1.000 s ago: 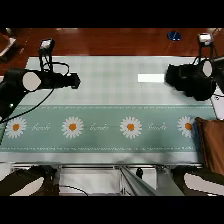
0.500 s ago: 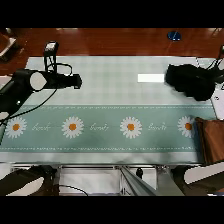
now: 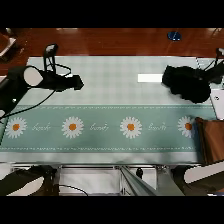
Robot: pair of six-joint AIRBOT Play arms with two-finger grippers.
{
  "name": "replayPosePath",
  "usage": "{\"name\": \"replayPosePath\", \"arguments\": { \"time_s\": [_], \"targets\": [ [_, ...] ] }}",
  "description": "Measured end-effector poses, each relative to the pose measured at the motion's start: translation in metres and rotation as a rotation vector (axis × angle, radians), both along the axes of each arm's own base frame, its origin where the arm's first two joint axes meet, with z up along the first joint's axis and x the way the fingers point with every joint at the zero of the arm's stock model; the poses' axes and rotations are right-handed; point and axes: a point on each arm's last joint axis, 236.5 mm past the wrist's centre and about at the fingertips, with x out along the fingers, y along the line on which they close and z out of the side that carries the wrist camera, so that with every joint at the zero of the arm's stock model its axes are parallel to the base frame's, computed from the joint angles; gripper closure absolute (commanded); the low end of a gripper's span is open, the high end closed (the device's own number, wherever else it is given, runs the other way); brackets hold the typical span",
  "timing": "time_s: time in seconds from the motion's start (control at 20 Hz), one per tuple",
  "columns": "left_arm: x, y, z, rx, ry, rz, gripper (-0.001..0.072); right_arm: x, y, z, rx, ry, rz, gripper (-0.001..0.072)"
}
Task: Fold the shirts.
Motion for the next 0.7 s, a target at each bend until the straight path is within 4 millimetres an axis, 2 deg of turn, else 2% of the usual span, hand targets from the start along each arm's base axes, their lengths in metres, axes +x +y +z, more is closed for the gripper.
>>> {"name": "replayPosePath", "arguments": {
  "time_s": [0.1,0.2,0.3,0.35,0.45,0.5,0.6,0.7],
  "targets": [
    [0.002,0.007,0.039,-0.025,-0.058,0.016,0.0005,0.015,0.006,0.065,-0.012,-0.143,0.028,0.0683],
    [-0.001,0.015,0.090,-0.041,-0.161,0.017,0.0005,0.025,0.014,0.154,-0.037,-0.347,0.047,0.0683],
    [-0.018,0.021,0.130,-0.050,-0.251,0.007,0.0005,0.020,0.036,0.236,-0.030,-0.525,0.086,0.0683],
    [-0.034,0.022,0.138,-0.051,-0.267,-0.006,0.0005,0.012,0.050,0.281,-0.026,-0.626,0.114,0.0683],
    [-0.063,0.017,0.139,-0.062,-0.284,-0.037,0.0005,-0.015,0.076,0.358,-0.031,-0.790,0.169,0.0683],
    [-0.080,0.012,0.128,-0.067,-0.263,-0.063,0.0005,-0.032,0.089,0.394,-0.040,-0.869,0.194,0.0683],
    [-0.105,0.002,0.103,-0.082,-0.226,-0.102,0.0005,-0.067,0.113,0.452,-0.050,-0.999,0.238,0.0683],
    [-0.125,-0.011,0.074,-0.112,-0.177,-0.136,0.0005,-0.101,0.139,0.494,-0.044,-1.101,0.298,0.0683]
  ]
}}
